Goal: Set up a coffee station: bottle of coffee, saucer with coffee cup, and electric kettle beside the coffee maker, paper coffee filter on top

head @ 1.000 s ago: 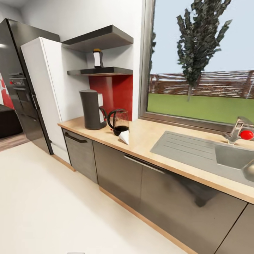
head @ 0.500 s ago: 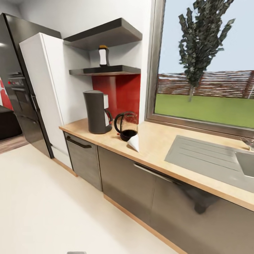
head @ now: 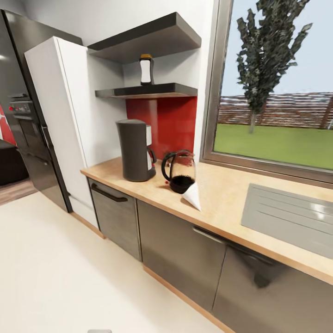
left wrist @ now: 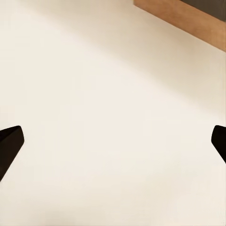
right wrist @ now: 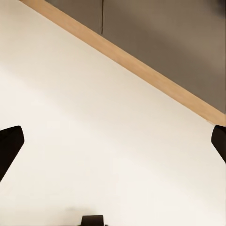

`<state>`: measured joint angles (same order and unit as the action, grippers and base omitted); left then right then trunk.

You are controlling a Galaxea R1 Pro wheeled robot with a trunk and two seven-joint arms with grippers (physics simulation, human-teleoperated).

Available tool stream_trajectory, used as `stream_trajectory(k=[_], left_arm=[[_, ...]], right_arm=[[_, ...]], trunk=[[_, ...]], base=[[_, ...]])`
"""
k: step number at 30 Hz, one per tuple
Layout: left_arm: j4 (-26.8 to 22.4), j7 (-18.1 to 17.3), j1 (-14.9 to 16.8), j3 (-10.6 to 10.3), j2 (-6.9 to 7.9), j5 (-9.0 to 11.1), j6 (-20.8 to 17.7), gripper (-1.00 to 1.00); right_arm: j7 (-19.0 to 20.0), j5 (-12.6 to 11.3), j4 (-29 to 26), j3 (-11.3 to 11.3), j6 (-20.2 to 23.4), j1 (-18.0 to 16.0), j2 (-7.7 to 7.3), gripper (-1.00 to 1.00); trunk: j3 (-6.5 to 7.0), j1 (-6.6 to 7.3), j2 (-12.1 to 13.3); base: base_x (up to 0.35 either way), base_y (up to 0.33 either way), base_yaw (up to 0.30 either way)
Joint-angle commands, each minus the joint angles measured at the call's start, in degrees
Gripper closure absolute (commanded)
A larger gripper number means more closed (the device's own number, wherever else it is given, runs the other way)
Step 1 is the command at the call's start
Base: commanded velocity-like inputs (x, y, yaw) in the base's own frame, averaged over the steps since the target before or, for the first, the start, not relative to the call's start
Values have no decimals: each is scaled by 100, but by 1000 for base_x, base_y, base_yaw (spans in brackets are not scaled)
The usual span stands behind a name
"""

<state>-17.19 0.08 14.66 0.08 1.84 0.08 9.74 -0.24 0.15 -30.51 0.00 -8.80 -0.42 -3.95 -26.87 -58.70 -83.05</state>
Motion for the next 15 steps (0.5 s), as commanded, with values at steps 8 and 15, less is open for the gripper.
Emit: stream_trajectory(k=[8,15], left_arm=[[5,1,4,0,0,1,19,-100],[5,1,5,0,0,1,19,-100]], right_arm=[[2,-6,9,-3,-16,-3,-1,-100],[6,-6,10,-2,-16,-6,-1,-100]], trunk=[[-6,-3,-3],[-6,-3,-3]], base=[[255,246,-80],[235,264,-256]])
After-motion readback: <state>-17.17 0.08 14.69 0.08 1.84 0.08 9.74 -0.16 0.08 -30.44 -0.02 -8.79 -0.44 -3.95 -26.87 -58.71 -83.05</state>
